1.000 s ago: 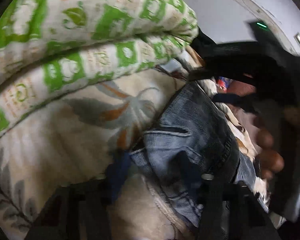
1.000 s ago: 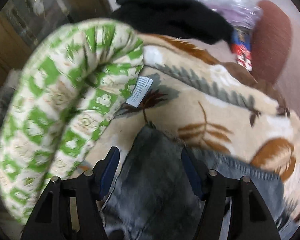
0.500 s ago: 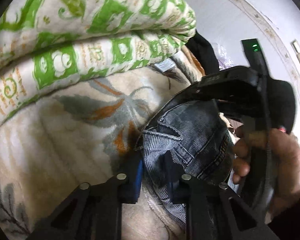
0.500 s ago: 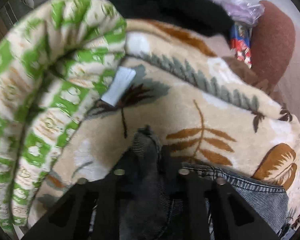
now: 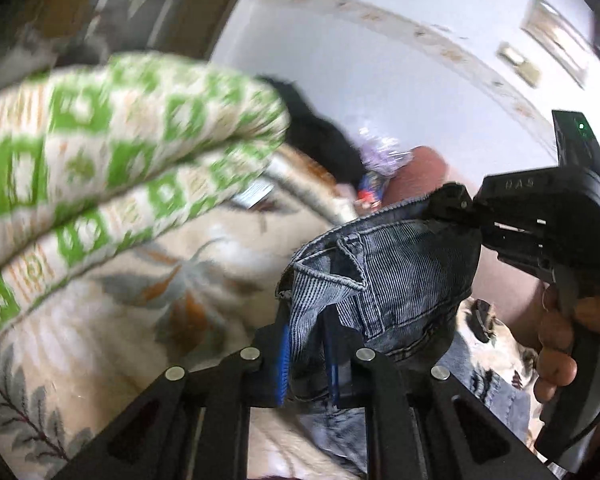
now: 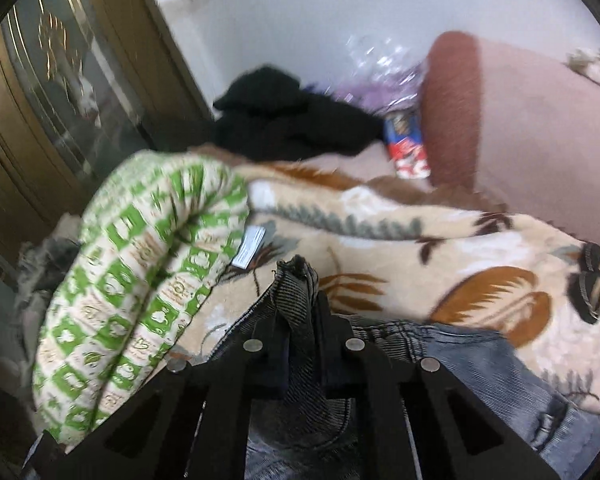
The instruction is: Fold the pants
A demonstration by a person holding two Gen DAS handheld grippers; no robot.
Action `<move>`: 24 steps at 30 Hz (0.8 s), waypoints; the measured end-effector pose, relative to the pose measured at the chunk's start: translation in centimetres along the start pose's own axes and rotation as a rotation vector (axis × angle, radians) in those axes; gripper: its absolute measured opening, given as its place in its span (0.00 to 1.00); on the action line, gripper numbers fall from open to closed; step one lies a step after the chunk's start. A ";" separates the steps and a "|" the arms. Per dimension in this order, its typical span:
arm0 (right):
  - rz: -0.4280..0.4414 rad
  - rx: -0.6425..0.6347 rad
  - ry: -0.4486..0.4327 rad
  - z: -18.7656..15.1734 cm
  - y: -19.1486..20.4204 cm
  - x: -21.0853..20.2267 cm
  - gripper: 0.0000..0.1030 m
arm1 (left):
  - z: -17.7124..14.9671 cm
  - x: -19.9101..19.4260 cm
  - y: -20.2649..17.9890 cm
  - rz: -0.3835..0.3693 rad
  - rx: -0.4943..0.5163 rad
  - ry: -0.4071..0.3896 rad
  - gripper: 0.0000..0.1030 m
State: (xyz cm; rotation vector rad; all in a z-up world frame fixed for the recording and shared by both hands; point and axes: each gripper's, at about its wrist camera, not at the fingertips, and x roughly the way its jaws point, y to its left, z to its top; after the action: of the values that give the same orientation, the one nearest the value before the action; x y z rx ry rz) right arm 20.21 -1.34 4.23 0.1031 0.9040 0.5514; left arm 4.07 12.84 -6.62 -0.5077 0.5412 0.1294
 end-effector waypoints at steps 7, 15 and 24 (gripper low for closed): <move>0.042 0.138 -0.126 -1.9 -7.3 -7.2 0.10 | -2.5 -4.4 -8.7 -0.093 0.269 -0.153 0.14; 0.102 0.348 -0.192 -6.5 -19.4 -12.6 0.10 | -10.5 -6.5 -19.4 -0.264 0.581 -0.164 0.14; 0.124 0.493 -0.206 -11.9 -29.3 -14.5 0.10 | -17.2 -5.8 -25.5 -0.399 0.741 -0.047 0.14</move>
State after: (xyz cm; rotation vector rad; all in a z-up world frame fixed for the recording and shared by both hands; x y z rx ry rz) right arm 15.99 -35.27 -1.92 0.6548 0.8191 0.4135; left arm -2.49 -17.74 -5.37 0.1184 0.3949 -0.4295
